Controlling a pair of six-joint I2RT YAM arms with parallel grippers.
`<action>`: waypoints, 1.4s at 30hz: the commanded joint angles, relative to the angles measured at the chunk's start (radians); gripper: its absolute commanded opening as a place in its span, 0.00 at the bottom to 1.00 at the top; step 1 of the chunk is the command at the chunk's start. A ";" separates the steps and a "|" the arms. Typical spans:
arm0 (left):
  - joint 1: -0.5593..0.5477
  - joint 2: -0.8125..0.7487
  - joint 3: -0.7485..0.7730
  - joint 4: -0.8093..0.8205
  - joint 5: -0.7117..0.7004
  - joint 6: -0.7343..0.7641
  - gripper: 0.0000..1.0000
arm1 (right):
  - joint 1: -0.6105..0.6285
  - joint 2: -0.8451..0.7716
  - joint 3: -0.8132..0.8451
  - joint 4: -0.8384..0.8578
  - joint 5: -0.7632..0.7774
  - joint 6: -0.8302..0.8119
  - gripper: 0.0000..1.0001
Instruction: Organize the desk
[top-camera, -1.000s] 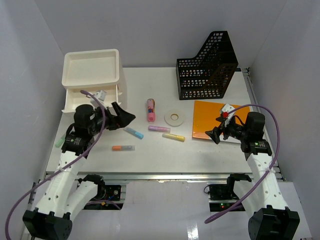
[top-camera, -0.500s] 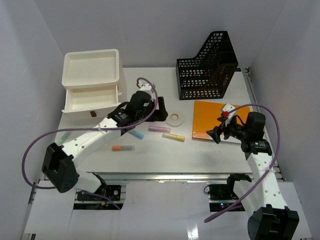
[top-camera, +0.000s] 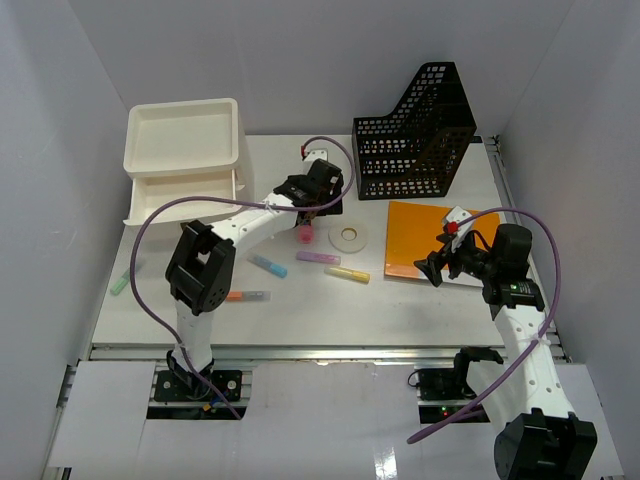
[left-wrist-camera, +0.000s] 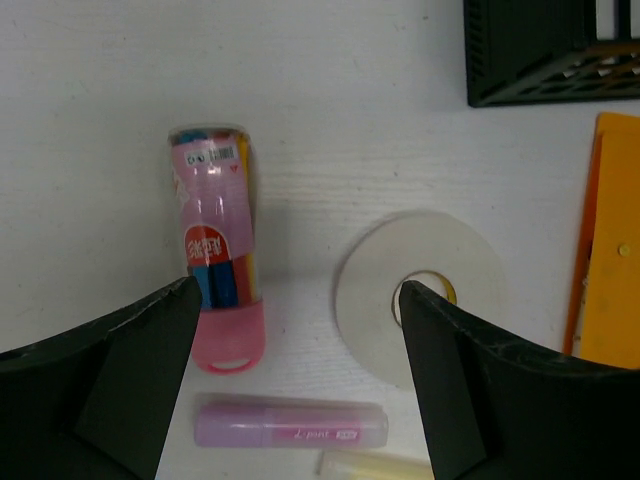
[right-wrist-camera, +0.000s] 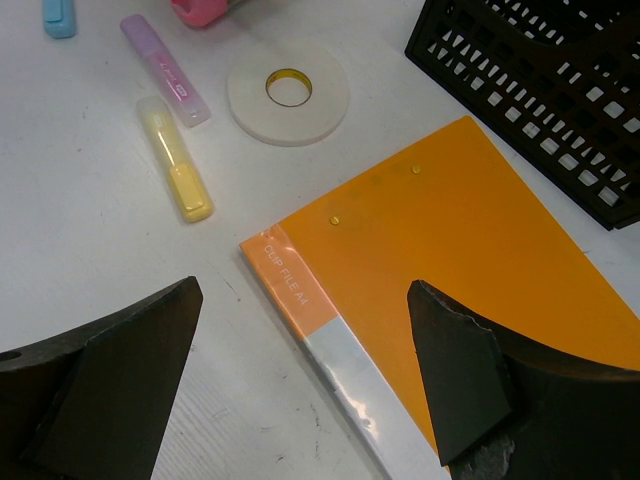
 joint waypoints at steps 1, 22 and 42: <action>0.060 0.046 0.095 -0.070 -0.031 -0.011 0.87 | -0.008 -0.003 -0.002 0.009 0.002 -0.006 0.90; 0.095 0.173 0.099 -0.121 0.096 -0.024 0.55 | -0.023 0.005 -0.002 0.009 0.004 -0.002 0.90; 0.121 -0.353 -0.097 0.065 0.314 0.303 0.00 | -0.033 -0.012 -0.002 0.006 -0.018 0.003 0.90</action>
